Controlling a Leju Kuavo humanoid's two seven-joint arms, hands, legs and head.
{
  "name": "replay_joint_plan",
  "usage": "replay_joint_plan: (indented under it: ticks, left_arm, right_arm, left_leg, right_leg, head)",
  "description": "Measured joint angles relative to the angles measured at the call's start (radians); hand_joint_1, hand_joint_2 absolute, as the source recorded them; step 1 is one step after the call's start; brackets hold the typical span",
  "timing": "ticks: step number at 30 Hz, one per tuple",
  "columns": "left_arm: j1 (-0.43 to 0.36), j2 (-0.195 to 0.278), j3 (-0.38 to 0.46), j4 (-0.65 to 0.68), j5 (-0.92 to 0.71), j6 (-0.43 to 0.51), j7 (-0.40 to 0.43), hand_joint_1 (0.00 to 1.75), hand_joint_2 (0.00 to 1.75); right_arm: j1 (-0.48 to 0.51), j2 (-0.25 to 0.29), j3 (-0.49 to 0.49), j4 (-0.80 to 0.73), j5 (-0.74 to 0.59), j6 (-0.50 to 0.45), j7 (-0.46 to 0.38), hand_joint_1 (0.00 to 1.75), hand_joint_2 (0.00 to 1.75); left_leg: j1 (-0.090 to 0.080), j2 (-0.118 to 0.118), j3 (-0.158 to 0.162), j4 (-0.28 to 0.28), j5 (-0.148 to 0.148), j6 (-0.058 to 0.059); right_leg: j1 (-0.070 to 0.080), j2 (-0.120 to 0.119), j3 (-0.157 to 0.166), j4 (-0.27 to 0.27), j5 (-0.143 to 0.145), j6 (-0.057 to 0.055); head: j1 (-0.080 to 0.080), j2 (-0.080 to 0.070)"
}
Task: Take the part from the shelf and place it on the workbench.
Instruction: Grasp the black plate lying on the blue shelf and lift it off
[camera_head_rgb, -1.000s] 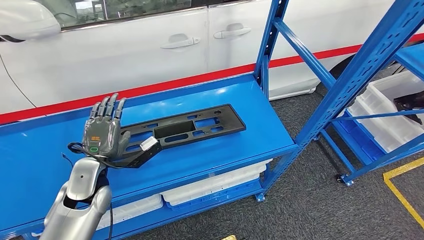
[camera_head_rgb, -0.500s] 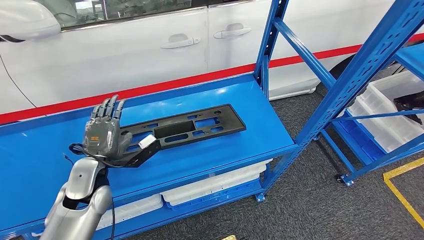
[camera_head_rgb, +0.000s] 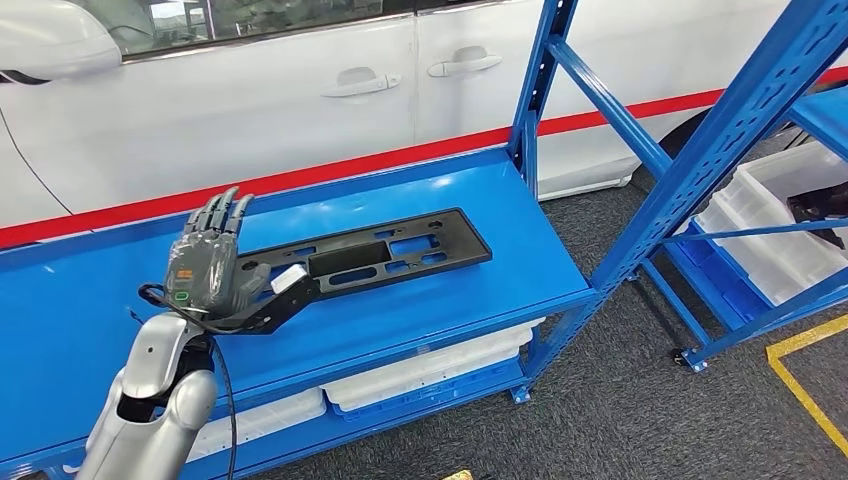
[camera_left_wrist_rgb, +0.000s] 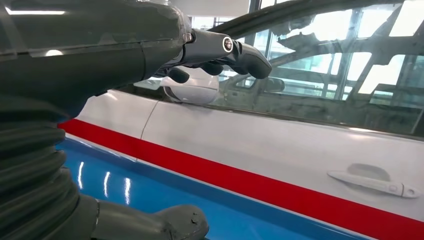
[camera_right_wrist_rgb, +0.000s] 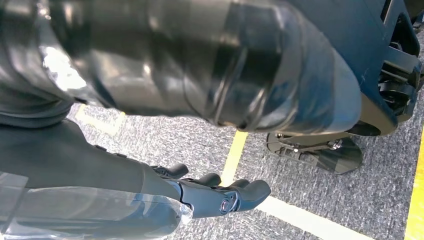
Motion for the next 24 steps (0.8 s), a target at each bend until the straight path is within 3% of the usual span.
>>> replay_joint_plan:
  ticks: [2, 12, 24]
  left_arm:
    - [-0.003, 0.000, 0.000, -0.001, 0.009, -0.002, -0.001, 0.00, 0.00]
    - [-0.013, 0.006, 0.001, -0.014, 0.068, -0.008, -0.019, 0.00, 0.00]
    - [-0.035, 0.007, 0.001, 0.015, 0.298, -0.131, -0.071, 0.00, 0.00]
  right_arm:
    - [0.000, 0.000, 0.000, 0.000, 0.000, 0.001, 0.000, 0.00, 0.00]
    - [-0.001, 0.001, 0.000, 0.000, 0.000, -0.008, -0.006, 0.00, 0.00]
    - [-0.001, 0.002, 0.000, 0.000, -0.011, -0.011, -0.006, 0.00, 0.00]
  left_leg:
    - [0.000, 0.000, 0.000, 0.000, 0.000, 0.000]
    - [0.000, 0.000, 0.000, 0.000, 0.000, 0.000]
    - [0.000, 0.000, 0.000, 0.000, 0.000, 0.000]
  right_leg:
    - [0.000, 0.000, 0.000, 0.000, 0.000, 0.000]
    - [0.000, 0.000, 0.000, 0.000, 0.000, 0.000]
    - [0.000, 0.000, -0.001, 0.000, 0.000, 0.000]
  head:
    - [0.000, 0.000]
    - [0.000, 0.000]
    - [0.000, 0.000]
